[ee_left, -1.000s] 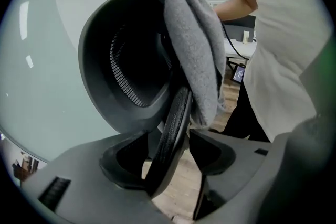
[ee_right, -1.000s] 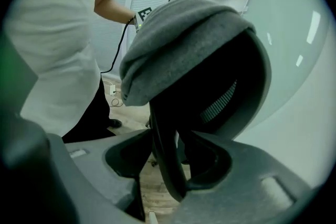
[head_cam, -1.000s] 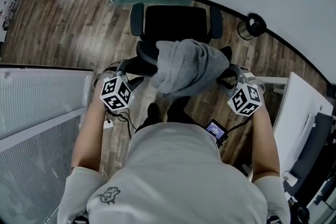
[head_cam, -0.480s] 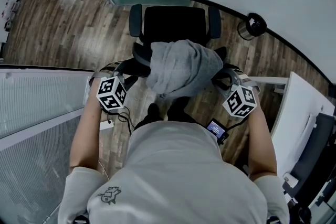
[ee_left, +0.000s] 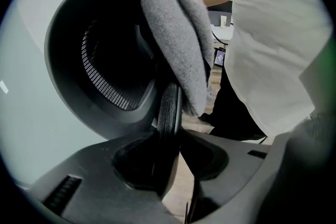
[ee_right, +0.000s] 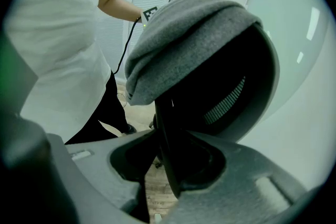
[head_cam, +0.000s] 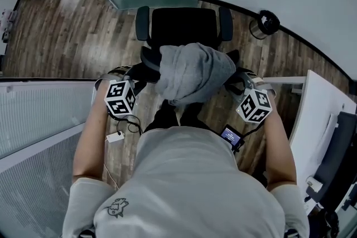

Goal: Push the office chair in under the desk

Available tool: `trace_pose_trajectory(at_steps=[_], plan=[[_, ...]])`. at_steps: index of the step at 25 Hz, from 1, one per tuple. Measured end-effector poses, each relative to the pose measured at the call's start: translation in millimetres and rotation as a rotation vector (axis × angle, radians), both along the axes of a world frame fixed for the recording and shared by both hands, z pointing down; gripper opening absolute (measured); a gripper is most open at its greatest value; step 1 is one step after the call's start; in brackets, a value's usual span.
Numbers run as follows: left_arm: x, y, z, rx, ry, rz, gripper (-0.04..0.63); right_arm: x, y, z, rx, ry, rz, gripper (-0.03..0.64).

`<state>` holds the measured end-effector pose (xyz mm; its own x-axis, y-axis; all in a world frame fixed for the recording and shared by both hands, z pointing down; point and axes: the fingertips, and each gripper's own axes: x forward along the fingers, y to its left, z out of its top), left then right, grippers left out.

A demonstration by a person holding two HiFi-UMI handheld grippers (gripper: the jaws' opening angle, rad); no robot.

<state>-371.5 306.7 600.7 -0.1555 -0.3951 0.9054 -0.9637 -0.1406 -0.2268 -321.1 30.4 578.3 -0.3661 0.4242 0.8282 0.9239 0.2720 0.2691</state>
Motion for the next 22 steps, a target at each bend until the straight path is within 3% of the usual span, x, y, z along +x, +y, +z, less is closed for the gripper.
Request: trace_pose_trajectory(at_steps=[9, 22], plan=[[1.1, 4.9, -1.8, -0.010, 0.038, 0.145, 0.127, 26.0, 11.5, -3.6, 0.006, 0.030, 0.111, 0.117], [6.4, -7.8, -2.5, -0.059, 0.115, 0.436, 0.127, 87.3, 22.7, -2.0, -0.001, 0.041, 0.387, 0.123]])
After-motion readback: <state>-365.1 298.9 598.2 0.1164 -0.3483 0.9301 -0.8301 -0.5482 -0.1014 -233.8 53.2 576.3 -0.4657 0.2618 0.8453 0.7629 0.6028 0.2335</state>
